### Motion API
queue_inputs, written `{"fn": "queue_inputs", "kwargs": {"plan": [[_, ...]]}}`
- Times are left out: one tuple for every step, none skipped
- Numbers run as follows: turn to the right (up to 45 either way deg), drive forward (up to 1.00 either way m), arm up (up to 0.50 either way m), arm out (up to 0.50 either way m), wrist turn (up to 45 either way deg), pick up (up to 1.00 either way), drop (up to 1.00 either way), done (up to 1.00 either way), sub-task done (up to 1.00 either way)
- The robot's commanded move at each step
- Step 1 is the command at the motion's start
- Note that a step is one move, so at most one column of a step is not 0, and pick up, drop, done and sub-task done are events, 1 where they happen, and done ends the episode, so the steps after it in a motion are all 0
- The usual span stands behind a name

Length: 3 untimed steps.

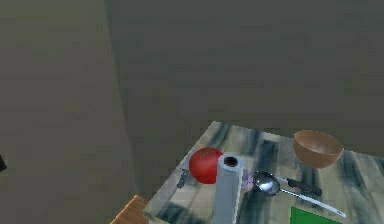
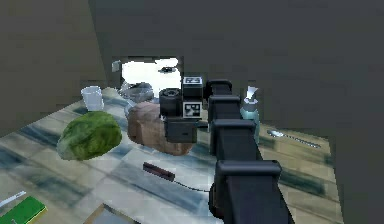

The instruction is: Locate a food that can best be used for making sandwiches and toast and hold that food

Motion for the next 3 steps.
{"fn": "queue_inputs", "kwargs": {"plan": [[0.0,0.00,-0.08,0.00,0.0,0.00,0.00,0.00,0.00],[0.0,0.00,0.00,0.00,0.0,1.00,0.00,0.00,0.00],[0.0,0.00,0.08,0.00,0.0,0.00,0.00,0.00,0.00]]}}
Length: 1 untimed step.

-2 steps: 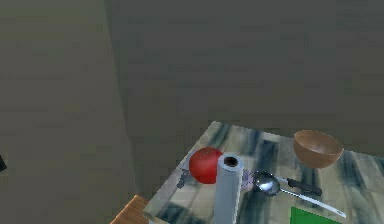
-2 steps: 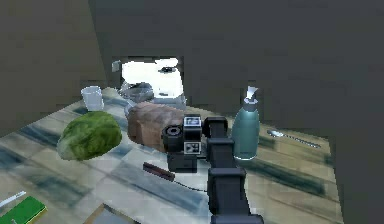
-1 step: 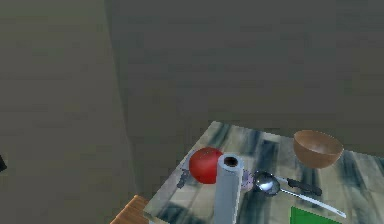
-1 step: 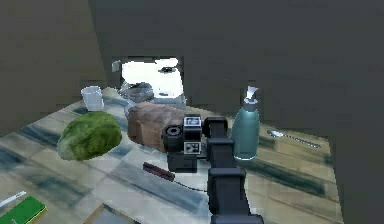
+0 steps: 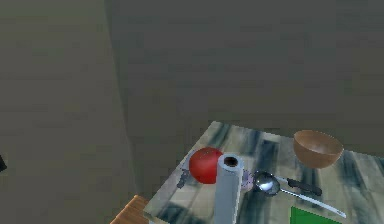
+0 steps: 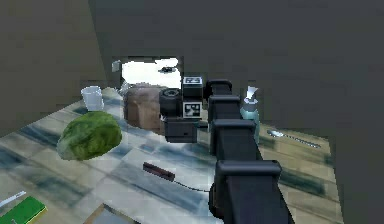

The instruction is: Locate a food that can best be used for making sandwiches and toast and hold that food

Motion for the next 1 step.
{"fn": "queue_inputs", "kwargs": {"plan": [[0.0,0.00,0.00,0.00,0.0,0.00,0.00,1.00,0.00]]}}
